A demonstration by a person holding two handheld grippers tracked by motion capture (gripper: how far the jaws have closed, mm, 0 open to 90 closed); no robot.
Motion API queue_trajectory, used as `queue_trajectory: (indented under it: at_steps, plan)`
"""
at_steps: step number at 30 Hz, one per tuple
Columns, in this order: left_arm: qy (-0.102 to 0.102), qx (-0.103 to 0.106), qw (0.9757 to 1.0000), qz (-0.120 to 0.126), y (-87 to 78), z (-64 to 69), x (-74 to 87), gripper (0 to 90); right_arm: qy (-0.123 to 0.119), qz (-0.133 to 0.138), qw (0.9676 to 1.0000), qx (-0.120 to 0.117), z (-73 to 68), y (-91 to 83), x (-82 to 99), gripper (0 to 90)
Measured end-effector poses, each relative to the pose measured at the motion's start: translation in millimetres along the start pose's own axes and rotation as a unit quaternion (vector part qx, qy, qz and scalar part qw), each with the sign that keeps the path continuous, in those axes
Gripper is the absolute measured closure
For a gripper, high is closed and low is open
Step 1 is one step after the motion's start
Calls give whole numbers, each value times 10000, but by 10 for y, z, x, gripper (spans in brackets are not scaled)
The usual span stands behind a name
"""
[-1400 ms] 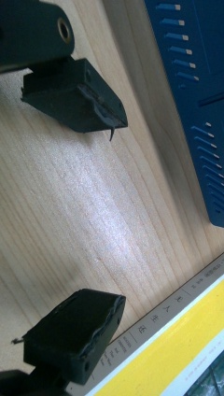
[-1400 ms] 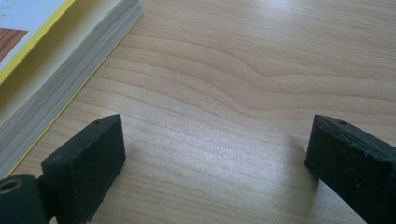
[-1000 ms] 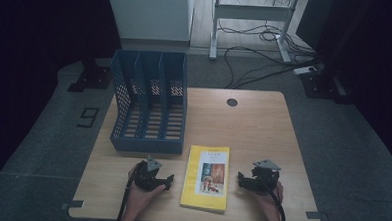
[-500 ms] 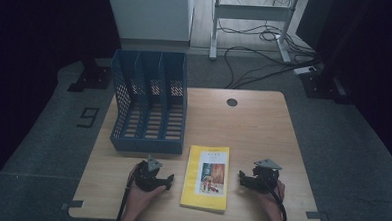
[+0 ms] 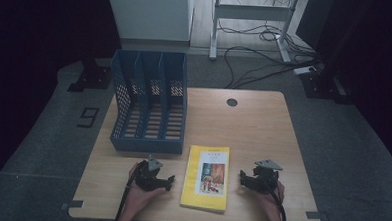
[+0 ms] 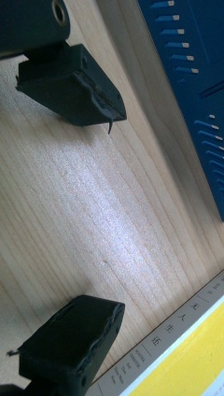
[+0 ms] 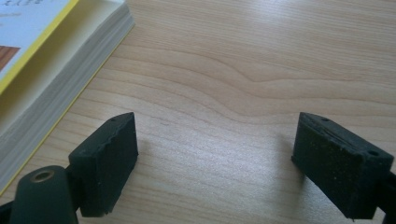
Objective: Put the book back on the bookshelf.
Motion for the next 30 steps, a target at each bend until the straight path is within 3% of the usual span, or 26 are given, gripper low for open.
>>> queue_trajectory:
  at_steps: [5,12,19,22,24,26,30]
  plan:
    - [-140,56,9998,88,-28,-38,-8,127,21,12,10000,-39,-12,-23,-20,143]
    - [-684,-2,9966,451,-173,-213,-104,141,218,259,9993,-186,-92,-114,-181,160]
    - [-767,171,9953,568,-188,-129,-155,149,134,421,9985,-321,-285,-166,-360,160]
    - [-800,157,9940,723,-219,-106,-168,161,135,737,9961,-470,-435,-258,-473,166]
    - [-897,211,9920,868,-250,-99,-195,161,-30,736,9956,-574,-526,-288,-507,154]
    - [-966,295,9908,898,-256,-84,-213,164,-43,813,9945,-659,-590,-325,-553,159]
    - [-995,423,9903,878,-234,-23,-237,169,-83,866,9928,-827,-697,-363,-569,158]
Point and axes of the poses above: each handheld gripper's, and its own axes: y roughly forward along the jaws, x roughly out of its underside, z roughly to its right, the point moved 7 cm from there along y, roughly forward along the jaws, and after that the axes turned 13 degrees about z, right-handed, at the moved point
